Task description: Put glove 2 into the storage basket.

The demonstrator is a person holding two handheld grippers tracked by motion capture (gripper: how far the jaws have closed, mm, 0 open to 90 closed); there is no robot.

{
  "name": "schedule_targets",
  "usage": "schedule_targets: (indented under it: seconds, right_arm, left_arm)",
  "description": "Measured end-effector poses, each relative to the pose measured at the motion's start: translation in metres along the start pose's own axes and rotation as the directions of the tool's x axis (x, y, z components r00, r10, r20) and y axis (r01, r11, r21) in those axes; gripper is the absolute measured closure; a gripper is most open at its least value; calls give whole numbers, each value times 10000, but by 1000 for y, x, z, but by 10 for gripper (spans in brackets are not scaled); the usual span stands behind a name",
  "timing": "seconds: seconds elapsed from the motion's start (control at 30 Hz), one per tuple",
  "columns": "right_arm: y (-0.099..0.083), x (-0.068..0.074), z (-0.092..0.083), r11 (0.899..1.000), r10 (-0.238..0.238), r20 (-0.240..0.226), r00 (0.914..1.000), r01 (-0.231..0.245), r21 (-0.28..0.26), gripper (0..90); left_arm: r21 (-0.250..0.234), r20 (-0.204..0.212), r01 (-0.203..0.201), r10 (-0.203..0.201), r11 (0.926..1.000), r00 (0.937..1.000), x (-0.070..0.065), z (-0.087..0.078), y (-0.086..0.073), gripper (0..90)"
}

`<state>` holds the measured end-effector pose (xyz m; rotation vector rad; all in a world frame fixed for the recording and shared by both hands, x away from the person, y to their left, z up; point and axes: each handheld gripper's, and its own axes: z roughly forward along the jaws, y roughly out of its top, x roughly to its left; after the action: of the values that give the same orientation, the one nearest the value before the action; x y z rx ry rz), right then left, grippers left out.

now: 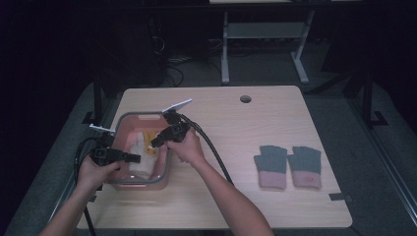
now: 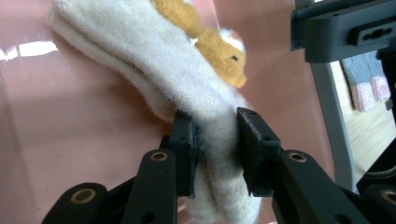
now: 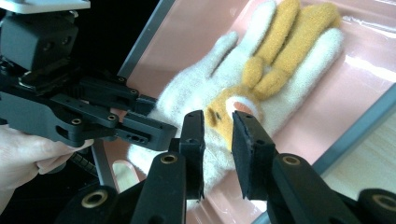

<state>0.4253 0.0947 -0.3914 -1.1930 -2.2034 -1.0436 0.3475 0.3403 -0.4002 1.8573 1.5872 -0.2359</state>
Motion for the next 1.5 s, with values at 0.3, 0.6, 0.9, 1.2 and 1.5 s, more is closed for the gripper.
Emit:
schedule_targets:
  seconds: [0.3,0.6,0.9,1.2,1.5]
  right_arm:
    - [-2,-2,-8,9997,-4,-146,9999,0,-255,737]
    - [-7,-3,-16,9991,-24,-282,9996,12,-427,731]
    - [-10,-1,-26,9980,-177,-434,9989,151,-606,729]
    - [-13,-4,-32,9975,-238,-548,9982,201,-676,724]
    - [-15,-2,-43,9961,-271,-677,9973,213,-851,712]
  left_arm:
    - [-312,-274,-26,18,9995,9996,0,-12,4,625]
    - [-710,-378,-302,276,9970,9989,-9,-22,12,638]
    - [250,-764,-158,177,9996,9969,-7,4,12,655]
    - [351,-955,-38,71,9994,9954,-5,9,12,645]
    - [-254,-471,-141,129,9996,9988,-9,-6,13,589]
